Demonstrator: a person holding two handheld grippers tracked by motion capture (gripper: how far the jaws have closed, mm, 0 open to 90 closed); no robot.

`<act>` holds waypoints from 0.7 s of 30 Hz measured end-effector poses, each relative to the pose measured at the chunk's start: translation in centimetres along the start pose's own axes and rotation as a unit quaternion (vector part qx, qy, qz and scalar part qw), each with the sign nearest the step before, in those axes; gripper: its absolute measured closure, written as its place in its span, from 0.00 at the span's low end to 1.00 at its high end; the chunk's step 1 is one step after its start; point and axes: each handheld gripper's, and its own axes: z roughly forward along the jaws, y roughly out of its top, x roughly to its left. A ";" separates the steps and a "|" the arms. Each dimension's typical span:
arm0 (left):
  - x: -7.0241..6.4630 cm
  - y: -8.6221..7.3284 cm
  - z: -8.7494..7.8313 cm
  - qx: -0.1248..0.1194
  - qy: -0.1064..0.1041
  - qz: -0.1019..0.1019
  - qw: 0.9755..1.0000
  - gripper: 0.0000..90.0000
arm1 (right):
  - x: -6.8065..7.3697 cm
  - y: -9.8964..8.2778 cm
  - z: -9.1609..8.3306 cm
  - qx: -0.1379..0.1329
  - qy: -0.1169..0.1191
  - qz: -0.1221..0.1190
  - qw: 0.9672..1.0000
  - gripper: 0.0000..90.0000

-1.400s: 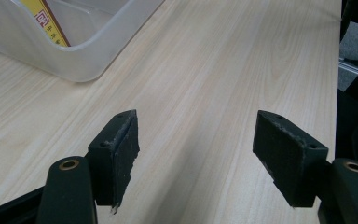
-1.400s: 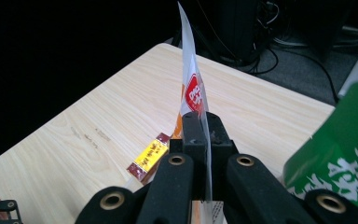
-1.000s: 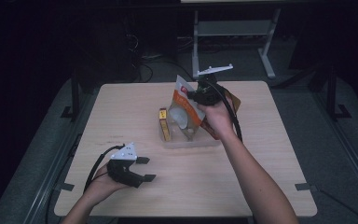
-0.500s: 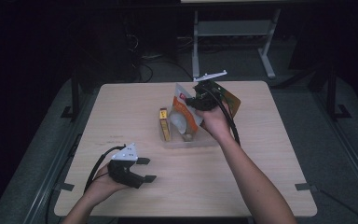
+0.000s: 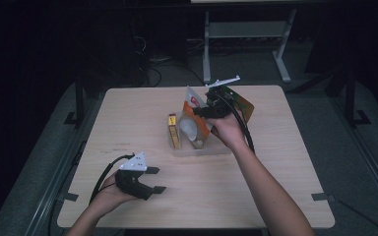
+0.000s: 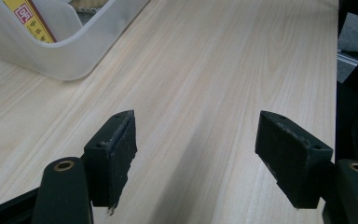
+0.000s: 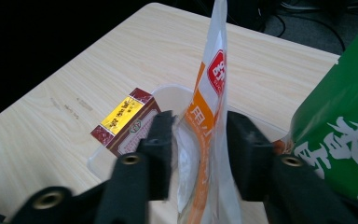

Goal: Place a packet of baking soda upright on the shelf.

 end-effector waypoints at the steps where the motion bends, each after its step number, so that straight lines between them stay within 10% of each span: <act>1: 0.0 0.0 0.0 0.000 -0.001 0.002 1.000 0.31 | 0.0 -0.1 -0.3 -0.004 -0.006 -0.003 1.000 0.58; 21: 0.0 -0.1 0.3 0.004 -0.002 0.001 1.000 0.31 | -0.6 -1.8 -3.4 -0.024 0.001 -0.021 0.999 0.35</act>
